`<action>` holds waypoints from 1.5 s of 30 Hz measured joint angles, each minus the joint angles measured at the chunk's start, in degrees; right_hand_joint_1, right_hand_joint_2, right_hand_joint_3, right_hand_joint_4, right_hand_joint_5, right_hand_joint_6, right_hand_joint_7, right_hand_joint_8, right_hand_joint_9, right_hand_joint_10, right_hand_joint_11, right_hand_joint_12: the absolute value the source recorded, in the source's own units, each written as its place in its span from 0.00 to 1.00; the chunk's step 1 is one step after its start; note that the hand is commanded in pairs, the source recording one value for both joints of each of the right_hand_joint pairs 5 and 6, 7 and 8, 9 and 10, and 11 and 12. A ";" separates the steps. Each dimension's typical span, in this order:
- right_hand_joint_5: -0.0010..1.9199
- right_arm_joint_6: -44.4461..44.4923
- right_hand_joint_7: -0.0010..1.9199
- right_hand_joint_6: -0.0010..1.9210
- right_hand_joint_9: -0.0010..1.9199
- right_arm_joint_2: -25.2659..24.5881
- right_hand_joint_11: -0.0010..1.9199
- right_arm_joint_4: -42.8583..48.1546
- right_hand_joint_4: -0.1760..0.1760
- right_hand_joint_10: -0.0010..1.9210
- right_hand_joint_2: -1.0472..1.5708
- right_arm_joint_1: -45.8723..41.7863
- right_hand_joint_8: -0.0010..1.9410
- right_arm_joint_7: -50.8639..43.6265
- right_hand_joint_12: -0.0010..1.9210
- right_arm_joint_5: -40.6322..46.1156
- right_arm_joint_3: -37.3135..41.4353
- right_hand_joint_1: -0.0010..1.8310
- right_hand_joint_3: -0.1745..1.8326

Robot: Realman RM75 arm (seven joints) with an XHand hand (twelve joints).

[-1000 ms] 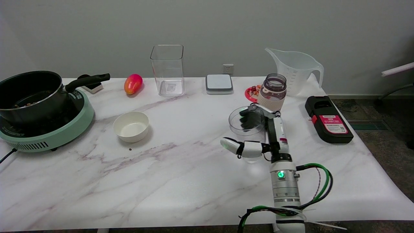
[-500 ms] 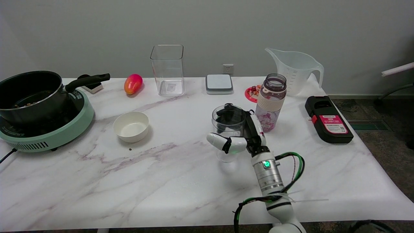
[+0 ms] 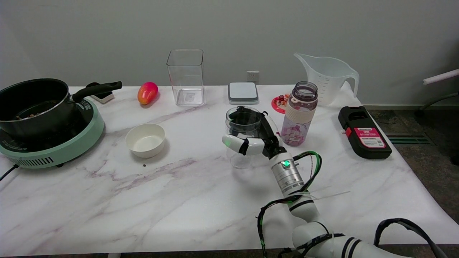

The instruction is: Place the cup on the table.

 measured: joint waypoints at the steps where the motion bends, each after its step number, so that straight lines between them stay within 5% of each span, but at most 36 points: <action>1: 0.69 -0.34 0.76 0.69 0.73 -0.12 0.63 -0.51 0.50 0.73 0.75 0.39 0.75 0.33 0.63 -0.19 0.00 0.75 0.44; 12: 0.73 -0.57 0.78 0.73 0.75 -1.64 0.65 -4.75 0.50 0.75 0.83 3.04 0.77 -4.17 0.65 -1.88 0.12 0.73 0.35; 27: 0.74 11.24 0.80 0.74 0.76 -3.72 0.66 -11.45 0.50 0.76 0.88 5.15 0.79 -15.03 0.66 -5.61 0.12 0.69 0.30; 45: 0.76 22.79 0.81 0.76 0.78 -7.18 0.68 -22.01 0.50 0.78 0.92 5.63 0.80 -11.00 0.68 -7.67 -0.25 0.66 0.27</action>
